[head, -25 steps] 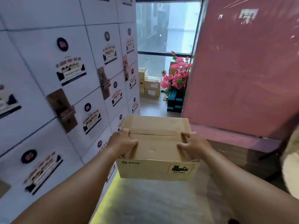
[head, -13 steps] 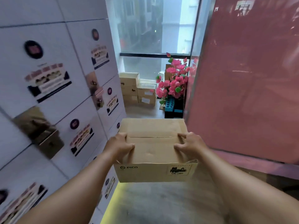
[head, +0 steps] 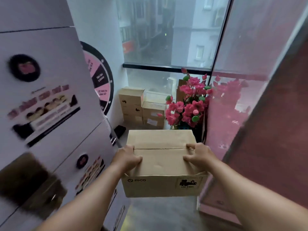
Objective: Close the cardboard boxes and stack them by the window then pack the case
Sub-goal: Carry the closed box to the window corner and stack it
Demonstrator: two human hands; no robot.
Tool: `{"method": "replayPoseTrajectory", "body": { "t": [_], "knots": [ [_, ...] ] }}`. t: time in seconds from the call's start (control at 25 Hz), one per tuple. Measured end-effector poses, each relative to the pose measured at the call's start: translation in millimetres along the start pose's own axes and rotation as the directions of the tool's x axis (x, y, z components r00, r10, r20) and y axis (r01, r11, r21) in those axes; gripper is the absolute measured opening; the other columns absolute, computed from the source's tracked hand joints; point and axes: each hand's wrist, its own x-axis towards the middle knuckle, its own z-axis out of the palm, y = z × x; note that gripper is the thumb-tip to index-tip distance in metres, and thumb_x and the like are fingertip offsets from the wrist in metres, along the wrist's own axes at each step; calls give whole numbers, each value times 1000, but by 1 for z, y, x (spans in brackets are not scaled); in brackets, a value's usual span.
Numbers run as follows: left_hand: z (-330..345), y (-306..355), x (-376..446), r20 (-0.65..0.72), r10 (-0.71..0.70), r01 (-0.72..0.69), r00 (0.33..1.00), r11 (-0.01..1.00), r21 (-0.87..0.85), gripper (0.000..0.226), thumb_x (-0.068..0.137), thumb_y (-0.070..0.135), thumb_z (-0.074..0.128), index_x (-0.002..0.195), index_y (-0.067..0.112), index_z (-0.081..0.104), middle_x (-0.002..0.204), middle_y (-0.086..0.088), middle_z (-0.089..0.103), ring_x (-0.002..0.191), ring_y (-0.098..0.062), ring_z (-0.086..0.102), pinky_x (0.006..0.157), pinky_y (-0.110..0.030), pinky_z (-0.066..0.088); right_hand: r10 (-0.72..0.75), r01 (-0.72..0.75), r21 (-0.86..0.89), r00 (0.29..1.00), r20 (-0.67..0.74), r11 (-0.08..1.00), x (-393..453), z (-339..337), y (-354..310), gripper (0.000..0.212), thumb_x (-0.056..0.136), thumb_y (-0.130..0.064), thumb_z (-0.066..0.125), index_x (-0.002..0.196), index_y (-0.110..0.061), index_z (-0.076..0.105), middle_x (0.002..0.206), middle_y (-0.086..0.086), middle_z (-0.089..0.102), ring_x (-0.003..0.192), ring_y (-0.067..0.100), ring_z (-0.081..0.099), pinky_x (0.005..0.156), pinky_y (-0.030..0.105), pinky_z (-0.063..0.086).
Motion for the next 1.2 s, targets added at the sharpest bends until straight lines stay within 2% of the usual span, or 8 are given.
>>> {"method": "replayPoseTrajectory", "body": {
  "t": [0.12,0.24,0.44,0.64,0.76,1.0,1.12,1.2],
  "knots": [
    [-9,13,102,33,9,-11,999,999,50,38,78,48,63,105,22,63,108,-5,68,101,-26,62,73,-30,46,39,-39,5,999,-16,999,91,-22,-23,63,78,-42,72,138,-31,59,135,-1,63,121,21,59,91,25,42],
    [-19,32,190,33,10,-11,999,1000,26,40,78,47,62,107,20,63,111,-8,67,105,-29,61,79,-32,48,75,-73,34,996,-49,997,171,-45,-35,63,74,-39,71,135,-32,61,131,-1,65,117,20,61,83,21,40],
    [-23,60,345,28,-45,45,999,999,-18,42,76,41,65,112,20,64,113,-7,67,105,-29,62,75,-28,42,76,-72,73,996,-55,995,327,-71,-49,63,75,-36,71,137,-29,61,132,2,64,118,21,60,88,23,41],
    [-28,77,493,4,-132,132,991,989,-60,47,76,40,68,118,19,63,117,-7,67,109,-30,62,79,-28,45,-6,7,43,999,-31,999,496,-97,-64,60,76,-35,71,135,-29,61,130,3,65,117,24,60,86,26,43],
    [-42,89,571,12,-195,195,981,976,-97,50,76,38,68,121,18,62,119,-8,67,111,-29,61,88,-31,50,-31,30,36,999,22,999,583,-115,-81,61,77,-35,70,136,-29,59,132,3,63,113,22,61,83,25,44],
    [-67,91,717,36,-229,232,973,968,-98,54,74,36,66,125,19,61,122,-6,65,116,-29,59,93,-32,50,-23,21,34,998,53,999,729,-129,-116,61,74,-40,67,134,-33,60,134,1,63,120,24,59,91,30,47],
    [-73,80,814,44,-180,183,983,982,-49,53,75,39,67,124,23,61,122,-5,66,115,-28,60,86,-29,47,3,-4,23,999,46,1000,813,-124,-135,63,74,-41,68,136,-33,59,136,1,62,124,25,57,97,32,45],
    [-73,72,882,58,-132,134,990,990,-34,53,77,41,67,126,23,58,123,-5,65,115,-28,60,87,-30,48,31,-32,28,999,29,999,871,-120,-147,63,76,-40,69,137,-32,58,138,1,60,126,25,55,99,32,44]
  ]
}}
